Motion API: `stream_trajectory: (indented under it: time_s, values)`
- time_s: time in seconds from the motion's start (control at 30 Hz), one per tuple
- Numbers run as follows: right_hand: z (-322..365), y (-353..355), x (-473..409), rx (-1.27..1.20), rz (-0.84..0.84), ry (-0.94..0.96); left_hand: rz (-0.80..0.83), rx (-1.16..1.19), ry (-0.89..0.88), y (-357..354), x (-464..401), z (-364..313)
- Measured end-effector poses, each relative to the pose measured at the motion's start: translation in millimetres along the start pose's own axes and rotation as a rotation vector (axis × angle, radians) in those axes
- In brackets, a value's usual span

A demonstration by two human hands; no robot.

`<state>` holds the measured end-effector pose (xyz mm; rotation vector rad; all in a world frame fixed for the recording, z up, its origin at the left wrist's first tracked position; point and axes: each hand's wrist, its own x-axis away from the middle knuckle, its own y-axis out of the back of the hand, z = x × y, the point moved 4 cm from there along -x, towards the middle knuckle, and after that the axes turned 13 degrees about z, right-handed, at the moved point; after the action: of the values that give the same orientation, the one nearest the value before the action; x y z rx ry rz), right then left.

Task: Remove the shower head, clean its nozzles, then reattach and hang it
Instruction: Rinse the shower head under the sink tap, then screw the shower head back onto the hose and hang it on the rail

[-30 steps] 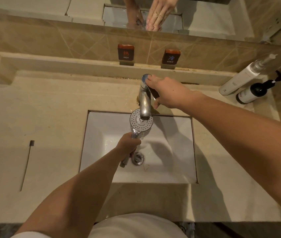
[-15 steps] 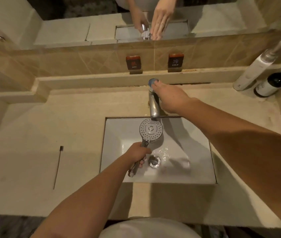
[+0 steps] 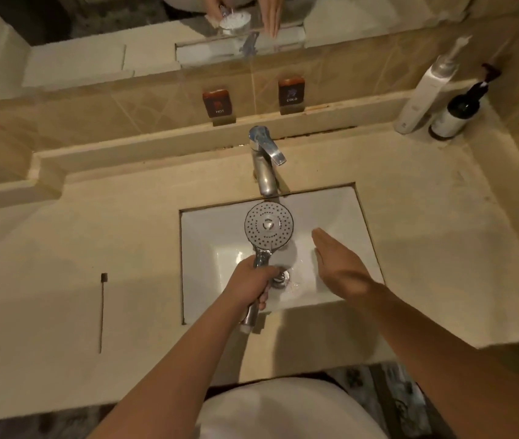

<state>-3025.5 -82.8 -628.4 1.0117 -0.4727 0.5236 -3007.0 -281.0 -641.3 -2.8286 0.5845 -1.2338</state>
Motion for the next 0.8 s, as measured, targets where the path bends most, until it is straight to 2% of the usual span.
stream_trajectory:
  time_s: [0.1, 0.33, 0.5, 0.6, 0.8]
  values:
    - [-12, -32, 23, -0.086, 0.011, -0.110, 0.074, -0.099, 0.000, -7, 9, 8]
    - [2, -85, 96, -0.269, -0.161, -0.324, 0.358, -0.303, -0.070, -19, 34, 20]
    - [20, -116, 163, -0.416, -0.336, -0.406, 0.459, -0.490, -0.191, -38, 49, 14]
    - [21, -138, 212, -0.473, -0.457, -0.503, 0.454, -0.576, -0.311, -59, 59, 5]
    - [6, -187, 303, -0.514, -0.626, -0.722, 0.506, -0.626, -0.525, -136, 86, -10]
